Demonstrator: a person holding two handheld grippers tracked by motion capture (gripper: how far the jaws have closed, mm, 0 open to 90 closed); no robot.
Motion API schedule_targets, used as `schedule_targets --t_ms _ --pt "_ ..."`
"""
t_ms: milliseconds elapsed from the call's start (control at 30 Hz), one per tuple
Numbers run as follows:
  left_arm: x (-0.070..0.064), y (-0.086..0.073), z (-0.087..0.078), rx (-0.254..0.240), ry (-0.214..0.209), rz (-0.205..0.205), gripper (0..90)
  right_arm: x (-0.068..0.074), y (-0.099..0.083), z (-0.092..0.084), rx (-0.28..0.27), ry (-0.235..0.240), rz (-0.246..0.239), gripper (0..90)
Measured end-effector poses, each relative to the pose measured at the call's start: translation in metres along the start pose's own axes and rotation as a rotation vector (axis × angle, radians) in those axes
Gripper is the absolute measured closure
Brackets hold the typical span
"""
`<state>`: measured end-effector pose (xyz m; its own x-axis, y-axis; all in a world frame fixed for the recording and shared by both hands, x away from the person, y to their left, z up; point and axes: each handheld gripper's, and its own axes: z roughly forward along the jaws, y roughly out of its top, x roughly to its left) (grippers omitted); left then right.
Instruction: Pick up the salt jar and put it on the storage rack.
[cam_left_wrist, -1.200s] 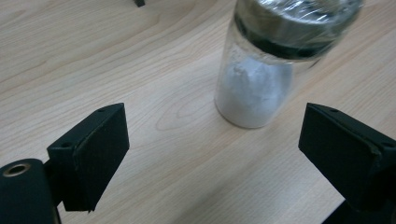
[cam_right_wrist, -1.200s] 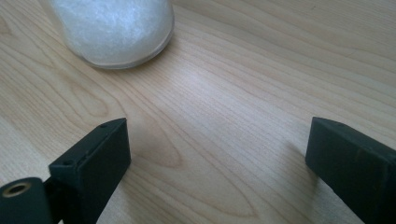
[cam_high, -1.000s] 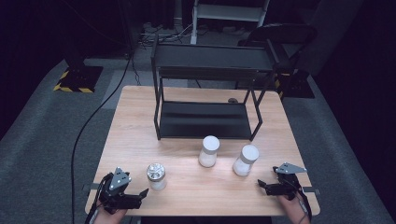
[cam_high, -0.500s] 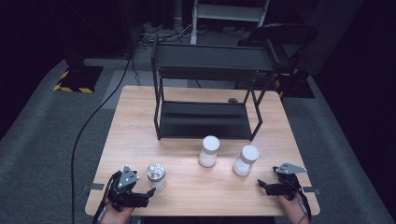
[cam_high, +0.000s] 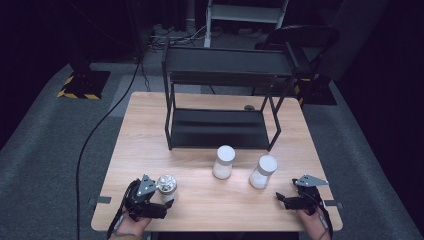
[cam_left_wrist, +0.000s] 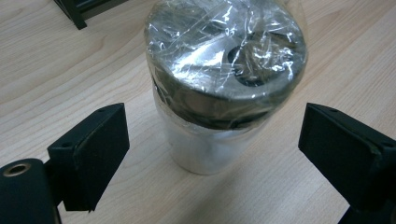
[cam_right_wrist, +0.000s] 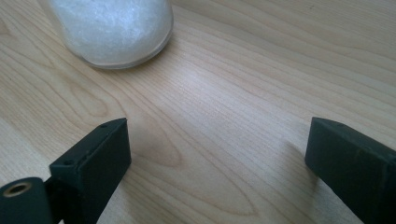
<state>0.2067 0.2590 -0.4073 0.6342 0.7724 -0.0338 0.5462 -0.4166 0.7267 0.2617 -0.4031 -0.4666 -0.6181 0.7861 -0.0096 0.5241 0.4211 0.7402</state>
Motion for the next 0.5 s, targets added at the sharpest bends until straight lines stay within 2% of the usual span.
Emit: schedule_targets --t_ms 233,500 --pt "0.000 0.001 0.008 -0.004 0.003 0.003 9.0 0.000 0.000 0.000 0.000 -0.002 0.002 6.7" --pt "-0.001 0.003 0.015 -0.004 0.001 0.018 14.2 0.001 0.000 0.000 -0.001 -0.006 0.005 6.7"
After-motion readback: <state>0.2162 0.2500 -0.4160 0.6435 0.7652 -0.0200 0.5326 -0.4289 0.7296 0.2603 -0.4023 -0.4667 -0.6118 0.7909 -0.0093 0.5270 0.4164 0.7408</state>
